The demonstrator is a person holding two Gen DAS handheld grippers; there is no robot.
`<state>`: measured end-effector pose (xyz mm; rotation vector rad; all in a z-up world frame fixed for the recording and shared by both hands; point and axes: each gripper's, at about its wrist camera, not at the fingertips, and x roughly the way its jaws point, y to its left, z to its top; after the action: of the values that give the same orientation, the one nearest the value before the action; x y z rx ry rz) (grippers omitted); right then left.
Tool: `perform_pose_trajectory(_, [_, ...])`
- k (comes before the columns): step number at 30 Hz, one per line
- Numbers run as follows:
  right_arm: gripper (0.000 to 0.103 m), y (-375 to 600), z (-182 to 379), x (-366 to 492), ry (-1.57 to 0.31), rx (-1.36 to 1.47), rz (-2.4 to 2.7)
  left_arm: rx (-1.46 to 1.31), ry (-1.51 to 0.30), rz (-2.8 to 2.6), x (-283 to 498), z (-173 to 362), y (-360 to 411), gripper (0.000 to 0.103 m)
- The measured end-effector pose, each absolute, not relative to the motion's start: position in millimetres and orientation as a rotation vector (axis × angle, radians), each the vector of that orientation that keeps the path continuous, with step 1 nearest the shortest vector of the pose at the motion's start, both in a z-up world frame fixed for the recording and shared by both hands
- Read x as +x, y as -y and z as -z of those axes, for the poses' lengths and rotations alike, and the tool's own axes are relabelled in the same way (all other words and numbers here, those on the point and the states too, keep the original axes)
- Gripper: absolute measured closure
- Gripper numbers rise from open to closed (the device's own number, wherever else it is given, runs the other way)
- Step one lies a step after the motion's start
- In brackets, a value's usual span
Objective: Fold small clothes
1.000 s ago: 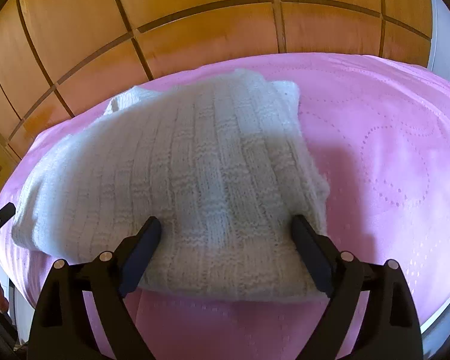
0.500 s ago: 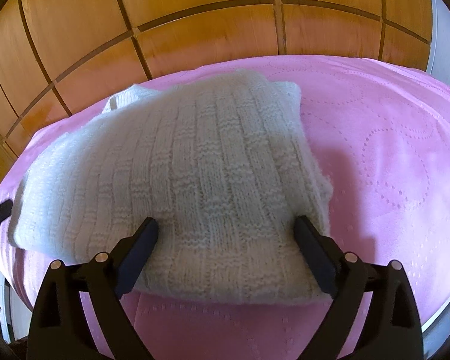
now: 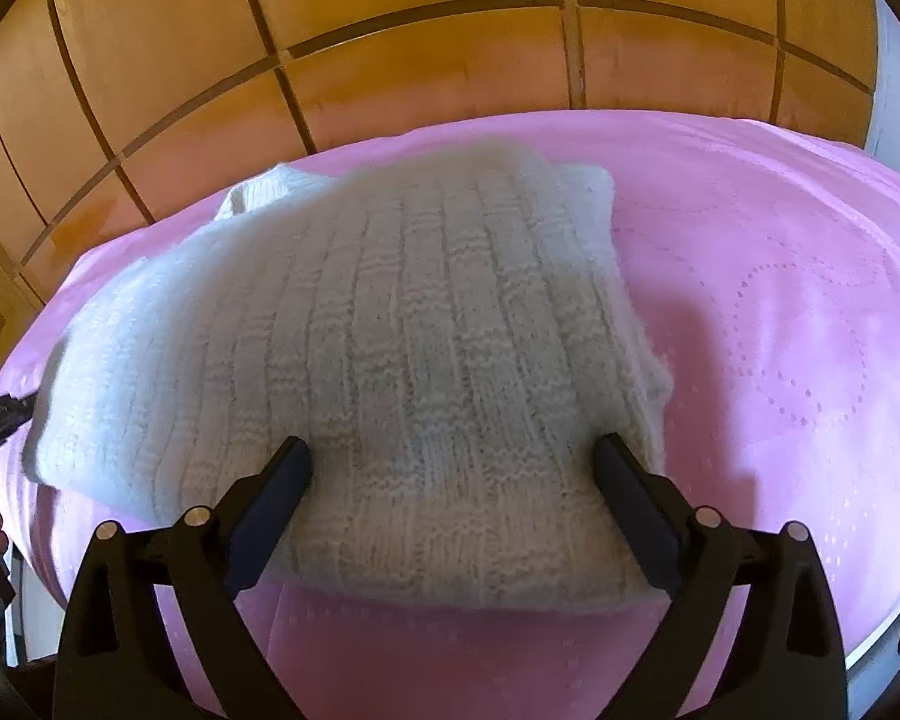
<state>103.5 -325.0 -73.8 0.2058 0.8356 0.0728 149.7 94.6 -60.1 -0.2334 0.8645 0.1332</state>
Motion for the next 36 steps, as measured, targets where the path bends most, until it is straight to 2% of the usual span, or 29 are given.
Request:
perform_pose_trajectory(1, [0.007,324.5,73.8,103.3,-0.834,0.203,-0.072,-0.226,-0.834,-0.137,144.6,52.8,-89.4,0.043])
perform_pose_trajectory(6, [0.007,325.2,69.1,99.6,-0.828,0.214,-0.079,-0.155,-0.769,-0.075,136.1,31.0,-57.3,0.043])
perform_pose_trajectory(9, [0.007,330.9,59.1,96.3,-0.816,0.249,-0.095,-0.118,-0.748,-0.03,131.0,22.4,-40.7,0.037])
perform_pose_trajectory(17, [0.007,337.6,32.9,94.3,-0.759,0.272,-0.092,-0.051,-0.743,0.055,126.3,16.6,-7.4,0.037])
perform_pose_trajectory(25, [0.007,325.3,15.1,127.0,-0.743,0.216,-0.139,-0.028,-0.759,0.066,126.1,21.6,2.6,0.037])
perform_pose_trajectory(33, [0.006,347.3,56.7,182.4,-0.875,0.268,-0.097,-0.027,-0.79,0.059,128.6,29.3,3.6,0.037])
perform_pose_trajectory(36, [0.004,348.9,60.9,184.0,-0.863,0.268,-0.11,-0.028,-0.798,0.054,130.2,32.1,3.5,0.037])
